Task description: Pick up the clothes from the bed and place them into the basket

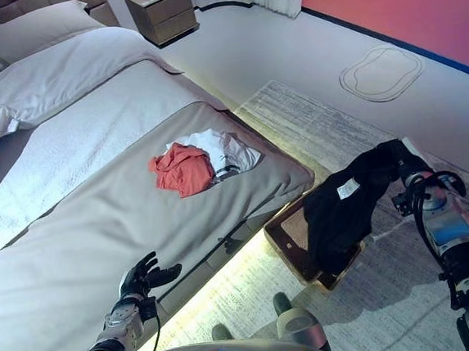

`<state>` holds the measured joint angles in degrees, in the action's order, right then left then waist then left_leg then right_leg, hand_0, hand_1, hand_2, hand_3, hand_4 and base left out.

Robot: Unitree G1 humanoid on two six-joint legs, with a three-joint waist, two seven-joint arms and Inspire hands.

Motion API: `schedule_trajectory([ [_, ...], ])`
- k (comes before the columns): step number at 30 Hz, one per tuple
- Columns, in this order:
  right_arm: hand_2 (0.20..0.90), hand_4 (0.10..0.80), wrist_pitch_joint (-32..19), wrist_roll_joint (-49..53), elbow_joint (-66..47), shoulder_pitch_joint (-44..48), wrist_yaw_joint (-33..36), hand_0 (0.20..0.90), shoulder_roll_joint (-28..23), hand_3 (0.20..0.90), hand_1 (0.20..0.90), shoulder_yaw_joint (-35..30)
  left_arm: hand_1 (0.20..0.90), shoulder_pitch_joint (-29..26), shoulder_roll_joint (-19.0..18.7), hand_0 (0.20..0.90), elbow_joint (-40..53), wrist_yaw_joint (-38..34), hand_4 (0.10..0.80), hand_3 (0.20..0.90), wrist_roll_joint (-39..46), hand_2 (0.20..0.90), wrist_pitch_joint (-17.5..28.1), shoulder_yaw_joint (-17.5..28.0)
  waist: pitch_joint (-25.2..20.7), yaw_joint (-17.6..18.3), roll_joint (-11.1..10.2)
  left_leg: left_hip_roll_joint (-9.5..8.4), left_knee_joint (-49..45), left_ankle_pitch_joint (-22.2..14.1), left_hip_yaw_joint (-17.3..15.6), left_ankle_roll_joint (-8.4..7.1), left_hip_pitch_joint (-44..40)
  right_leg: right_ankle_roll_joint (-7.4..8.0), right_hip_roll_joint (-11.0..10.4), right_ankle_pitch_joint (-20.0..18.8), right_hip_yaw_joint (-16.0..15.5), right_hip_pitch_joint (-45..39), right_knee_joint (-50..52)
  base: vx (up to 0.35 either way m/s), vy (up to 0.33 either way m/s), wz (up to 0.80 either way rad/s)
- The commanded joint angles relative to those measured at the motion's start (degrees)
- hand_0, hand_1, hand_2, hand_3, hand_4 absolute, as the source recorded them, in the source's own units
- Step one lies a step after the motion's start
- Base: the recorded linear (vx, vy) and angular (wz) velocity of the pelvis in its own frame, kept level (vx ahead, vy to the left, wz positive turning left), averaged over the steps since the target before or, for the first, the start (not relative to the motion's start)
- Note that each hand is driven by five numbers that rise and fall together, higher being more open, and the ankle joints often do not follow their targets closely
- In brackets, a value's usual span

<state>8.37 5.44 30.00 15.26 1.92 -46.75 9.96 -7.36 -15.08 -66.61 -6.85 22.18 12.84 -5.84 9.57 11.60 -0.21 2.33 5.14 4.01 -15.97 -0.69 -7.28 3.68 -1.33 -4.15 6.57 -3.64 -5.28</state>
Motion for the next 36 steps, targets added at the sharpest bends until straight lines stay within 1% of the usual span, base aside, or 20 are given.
schedule_trajectory([
  [1, 0.3, 0.1, -6.64, -0.56, 2.82, 9.92, 3.78, 0.3, -0.59, 0.2, 0.3, -2.54, 0.9, -3.36, -2.75, 0.9, -2.16, 0.29, 0.8, 0.9, -2.66, 0.9, 4.91, -0.04, -3.76, -2.43, -1.84, -0.29, -1.72, -9.36, 4.26, -0.35, -1.58, 0.73, -0.05, 2.49, -2.08, 1.62, 2.34, 0.023, -0.019, 0.09],
  [7, 0.3, 0.1, -5.86, -1.63, 8.62, 10.31, 3.04, 0.3, 2.11, 0.2, 0.3, -0.74, 0.9, -3.1, -2.5, 0.9, -2.55, 0.55, 0.8, 0.9, -2.51, 0.9, 5.08, -0.49, -3.73, -3.76, -1.9, -0.55, -1.86, -9.41, 5.46, -0.27, -1.59, 0.69, -0.3, 2.67, -2.88, 1.31, 2.43, 0.027, -0.013, 0.11],
  [10, 0.3, 0.1, -6.55, -2.78, 12.05, 9.85, 2.86, 0.3, 3.04, 0.2, 0.3, -0.34, 0.9, -2.88, -2.49, 0.9, -2.58, 0.98, 0.8, 0.9, -2.62, 0.9, 5.38, -0.64, -3.75, -4.39, -1.95, -0.54, -1.98, -9.42, 5.9, -0.21, -1.62, 0.68, -0.39, 2.73, -3.22, 1.09, 2.38, 0.025, -0.02, 0.04],
  [11, 0.314, 0.116, -6.5, -3.32, 13.15, 9.76, 2.6, 0.314, 3.36, 0.216, 0.314, -0.11, 0.9, -2.89, -2.42, 0.9, -2.55, 1.0, 0.8, 0.9, -2.74, 0.9, 5.42, -0.81, -3.77, -4.64, -1.98, -0.57, -1.98, -9.42, 6.11, -0.19, -1.6, 0.68, -0.41, 2.72, -3.29, 1.0, 2.31, 0.019, -0.027, 0.06],
  [12, 0.9, 0.8, -6.75, -4.32, 14.85, 9.82, 2.42, 0.9, 3.66, 0.9, 0.9, 0.3, 0.9, -2.95, -2.36, 0.9, -2.61, 0.97, 0.8, 0.9, -2.78, 0.9, 5.47, -1.08, -3.74, -4.9, -2.01, -0.59, -1.98, -9.39, 6.32, -0.18, -1.61, 0.67, -0.44, 2.71, -3.42, 0.95, 2.29, 0.021, -0.033, 0.1],
  [17, 0.9, 0.8, -5.88, -5.33, 18.45, 10.51, 3.52, 0.9, 4.77, 0.9, 0.9, 1.34, 0.9, -3.19, -2.68, 0.9, -2.73, 1.33, 0.8, 0.9, -2.8, 0.9, 5.51, -1.55, -3.41, -5.68, -1.99, -0.6, -2.16, -9.32, 7.06, -0.12, -1.52, 0.6, -0.52, 2.65, -3.78, 0.8, 2.28, 0.016, -0.023, 0.05],
  [24, 0.9, 0.8, -3.75, -6.39, 19.11, 9.59, 4.02, 0.9, 5.19, 0.9, 0.9, 1.21, 0.9, -2.99, -2.9, 0.9, -2.6, 1.89, 0.8, 0.9, -2.75, 0.9, 5.92, -1.4, -3.18, -5.65, -1.91, -0.64, -2.03, -9.2, 7.25, -0.04, -1.6, 0.64, -0.51, 2.62, -3.7, 0.84, 2.44, 0.013, -0.004, 0.02],
  [36, 0.9, 0.8, -4.33, -7.99, 18.28, 7.72, 4.37, 0.9, 5.29, 0.9, 0.9, 0.8, 0.9, -2.88, -2.88, 0.9, -1.92, 2.42, 0.8, 0.9, -3.08, 0.9, 6.02, -1.84, -2.73, -5.38, -1.96, -0.56, -2.59, -9.41, 7.27, 0.14, -1.42, 0.63, -0.35, 2.81, -3.24, 1.23, 3.13, 0.003, -0.001, 0.0],
])
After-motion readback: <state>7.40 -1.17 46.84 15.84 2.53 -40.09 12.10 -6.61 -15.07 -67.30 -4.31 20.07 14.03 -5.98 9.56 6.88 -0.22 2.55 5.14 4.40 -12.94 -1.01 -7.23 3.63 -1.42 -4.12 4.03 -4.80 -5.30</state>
